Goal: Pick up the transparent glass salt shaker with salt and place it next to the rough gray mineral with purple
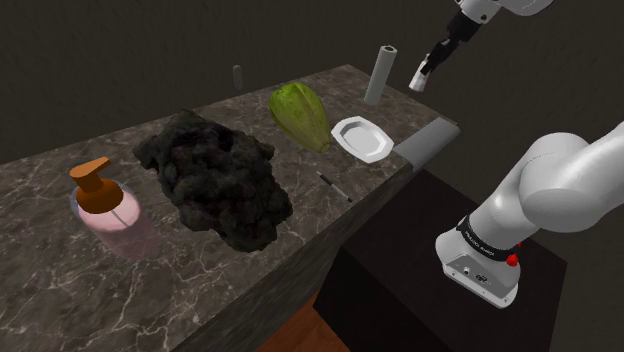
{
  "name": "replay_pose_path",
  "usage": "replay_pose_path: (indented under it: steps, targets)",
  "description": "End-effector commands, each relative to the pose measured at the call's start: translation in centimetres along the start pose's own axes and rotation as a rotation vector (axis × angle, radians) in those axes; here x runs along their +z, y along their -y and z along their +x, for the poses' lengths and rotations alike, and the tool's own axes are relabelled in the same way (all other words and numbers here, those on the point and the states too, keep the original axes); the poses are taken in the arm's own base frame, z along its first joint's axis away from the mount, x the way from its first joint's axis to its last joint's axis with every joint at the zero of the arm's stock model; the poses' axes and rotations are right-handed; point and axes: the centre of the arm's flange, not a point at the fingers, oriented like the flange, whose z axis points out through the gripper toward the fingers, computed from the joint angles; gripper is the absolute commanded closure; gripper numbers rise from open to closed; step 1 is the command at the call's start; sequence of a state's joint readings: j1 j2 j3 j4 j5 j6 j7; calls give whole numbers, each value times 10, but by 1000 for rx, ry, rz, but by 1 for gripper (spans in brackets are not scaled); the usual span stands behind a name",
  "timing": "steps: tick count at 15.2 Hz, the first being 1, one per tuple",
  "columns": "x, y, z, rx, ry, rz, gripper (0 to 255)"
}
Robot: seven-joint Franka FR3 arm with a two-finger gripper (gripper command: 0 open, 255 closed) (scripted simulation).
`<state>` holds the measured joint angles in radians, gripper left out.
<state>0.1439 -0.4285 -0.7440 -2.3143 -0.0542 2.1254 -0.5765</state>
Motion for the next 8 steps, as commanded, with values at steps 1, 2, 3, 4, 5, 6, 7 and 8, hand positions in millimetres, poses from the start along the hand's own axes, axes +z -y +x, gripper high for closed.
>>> replay_pose_path:
  steps: [1,2,3,4,5,6,7,8]
  targets:
    - [-10,2,3,0,0,0,255]
    - [-15,3,4,0,0,0,255]
    - [-20,3,5,0,0,0,255]
    - [-25,4,7,0,0,0,255]
    - [-30,5,8,0,0,0,255]
    - [-35,5,9,0,0,0,255]
    - [-40,6,10,0,0,0,255]
    - [-45,7,12,0,0,0,255]
